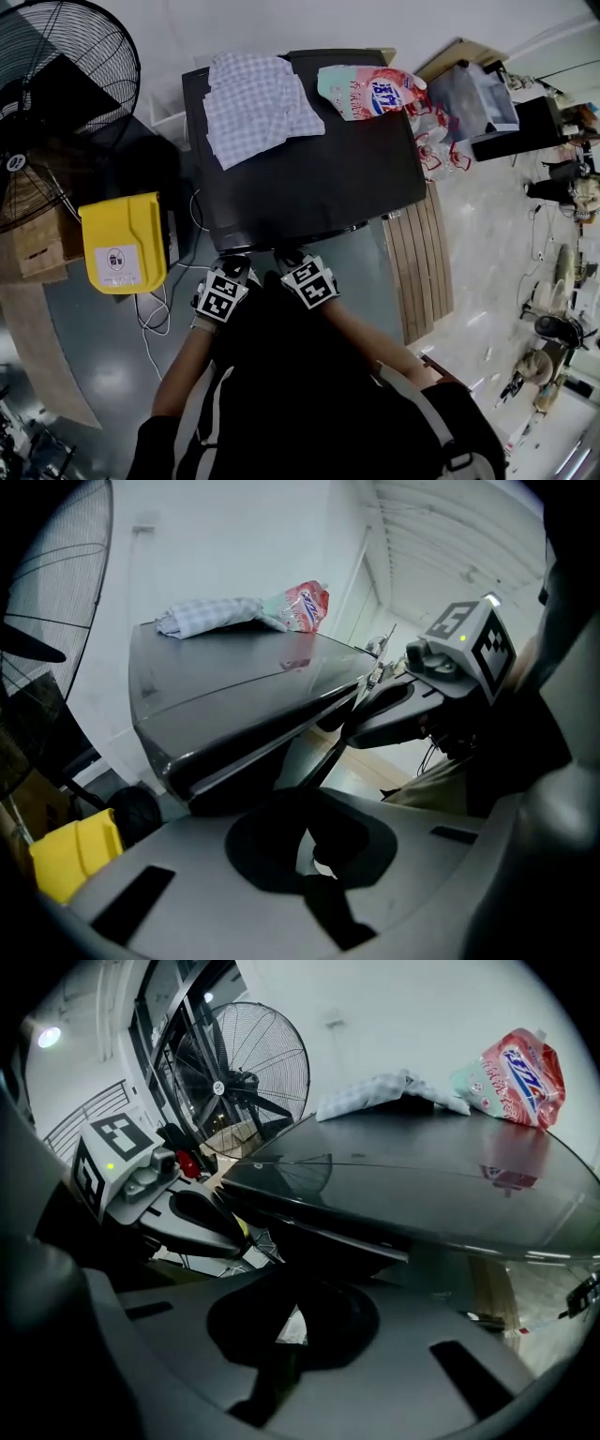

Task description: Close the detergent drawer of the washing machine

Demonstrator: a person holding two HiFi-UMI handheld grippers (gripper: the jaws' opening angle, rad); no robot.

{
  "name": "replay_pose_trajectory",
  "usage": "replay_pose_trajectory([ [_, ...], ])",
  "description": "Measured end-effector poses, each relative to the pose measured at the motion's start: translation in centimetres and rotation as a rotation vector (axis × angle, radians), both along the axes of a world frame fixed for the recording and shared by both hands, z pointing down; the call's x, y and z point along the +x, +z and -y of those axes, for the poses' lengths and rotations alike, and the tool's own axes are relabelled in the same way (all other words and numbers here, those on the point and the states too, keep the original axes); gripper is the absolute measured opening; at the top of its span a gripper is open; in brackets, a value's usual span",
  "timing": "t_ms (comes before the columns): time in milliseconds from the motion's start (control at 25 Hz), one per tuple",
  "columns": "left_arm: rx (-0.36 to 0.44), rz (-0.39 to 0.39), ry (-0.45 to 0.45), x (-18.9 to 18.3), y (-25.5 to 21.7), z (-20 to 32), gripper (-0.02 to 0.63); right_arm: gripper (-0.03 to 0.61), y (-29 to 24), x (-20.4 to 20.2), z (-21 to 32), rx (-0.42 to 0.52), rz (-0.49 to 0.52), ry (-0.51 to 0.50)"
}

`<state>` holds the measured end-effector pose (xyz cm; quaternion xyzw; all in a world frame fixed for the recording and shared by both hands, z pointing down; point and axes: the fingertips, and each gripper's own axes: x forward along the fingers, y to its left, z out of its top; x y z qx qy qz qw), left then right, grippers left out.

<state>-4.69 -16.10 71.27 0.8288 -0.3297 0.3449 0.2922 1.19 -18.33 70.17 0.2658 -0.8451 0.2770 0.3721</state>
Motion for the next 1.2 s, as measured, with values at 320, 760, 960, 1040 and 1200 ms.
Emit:
replay_pose_trajectory([
  [320,0.005,0.015,0.054,-0.4,0.3,1.0,0.009,0.014,0.2,-0.4,1.3,-0.025,-0.014,0.028],
  [760,0.039,0.000,0.032,-0.8,-0.2,1.2,0.010,0.015,0.1,-0.2,1.3,-0.023,-0.001,0.075],
  [960,0.052,-0.007,-0.082,-2.4,-1.2,1.4,0.011,0.015,-0.8,-0.3,1.2,0.016,0.019,0.075],
  [1040,0.071,-0.015,-0.127,-2.9,-1.8,1.5,0.011,0.015,-1.5,-0.6,1.0,0.046,0.021,0.048],
  [1200,0.105,-0.014,-0.185,-3.6,-3.4,0.9,0.011,0.015,-2.8,-1.1,-0.2,0.093,0.035,-0.021],
])
